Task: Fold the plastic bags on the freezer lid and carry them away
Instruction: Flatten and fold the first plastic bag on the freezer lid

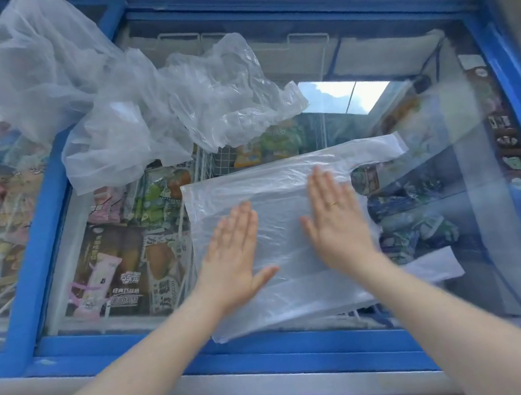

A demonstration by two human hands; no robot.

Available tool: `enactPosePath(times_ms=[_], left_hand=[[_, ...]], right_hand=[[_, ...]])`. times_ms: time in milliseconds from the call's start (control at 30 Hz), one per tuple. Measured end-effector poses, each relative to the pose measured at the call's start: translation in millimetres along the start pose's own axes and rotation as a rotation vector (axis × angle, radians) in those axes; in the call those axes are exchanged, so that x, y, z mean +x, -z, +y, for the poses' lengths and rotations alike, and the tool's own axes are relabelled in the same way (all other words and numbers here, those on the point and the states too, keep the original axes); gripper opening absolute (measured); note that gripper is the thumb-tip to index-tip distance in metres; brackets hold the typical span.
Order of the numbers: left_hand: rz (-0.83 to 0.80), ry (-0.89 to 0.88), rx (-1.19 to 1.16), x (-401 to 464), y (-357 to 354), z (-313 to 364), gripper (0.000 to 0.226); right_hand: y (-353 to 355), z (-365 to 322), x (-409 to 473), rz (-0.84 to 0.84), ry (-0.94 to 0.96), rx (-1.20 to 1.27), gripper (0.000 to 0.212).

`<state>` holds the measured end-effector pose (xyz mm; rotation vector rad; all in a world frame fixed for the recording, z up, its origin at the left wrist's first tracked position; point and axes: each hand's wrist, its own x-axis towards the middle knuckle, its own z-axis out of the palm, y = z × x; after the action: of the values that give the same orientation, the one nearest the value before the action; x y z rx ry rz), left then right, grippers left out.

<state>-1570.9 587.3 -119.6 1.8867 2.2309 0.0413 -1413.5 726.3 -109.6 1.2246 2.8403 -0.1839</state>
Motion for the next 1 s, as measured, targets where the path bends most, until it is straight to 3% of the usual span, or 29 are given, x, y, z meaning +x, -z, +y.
enactPosePath(times_ms=[67, 167, 433, 533, 633, 800, 900, 1000], left_hand=[[-0.061, -0.062, -0.025, -23, -14, 12, 0.089], [-0.113, -0.074, 0.011, -50, -31, 4, 0.106], [-0.174, 0.037, 0.038, -75, -28, -15, 0.118], [-0.207, 0.061, 0.117, -72, -14, 2, 0.118], [-0.094, -0.038, 0.108, -73, -10, 29, 0.092], [-0.158, -0.018, 0.18, -69, -17, 52, 0.069], [-0.214, 0.034, 0.238, -65, -14, 61, 0.074], [-0.14, -0.02, 0.298, -61, -5, 69, 0.056]], right_hand=[[-18, -34, -34, 0.023, 0.172, 0.078, 0.065], [-39, -32, -64, -0.062, 0.232, 0.05, 0.064], [-28, 69, -91, -0.126, -0.016, -0.04, 0.065], [-22, 69, -95, -0.056, -0.002, -0.082, 0.06], [-15, 39, -102, 0.097, 0.186, -0.049, 0.055], [-19, 25, -121, 0.066, 0.496, -0.1, 0.05], [-22, 35, -119, 0.15, 0.539, -0.189, 0.032], [-9, 42, -108, 0.161, 0.543, -0.282, 0.026]])
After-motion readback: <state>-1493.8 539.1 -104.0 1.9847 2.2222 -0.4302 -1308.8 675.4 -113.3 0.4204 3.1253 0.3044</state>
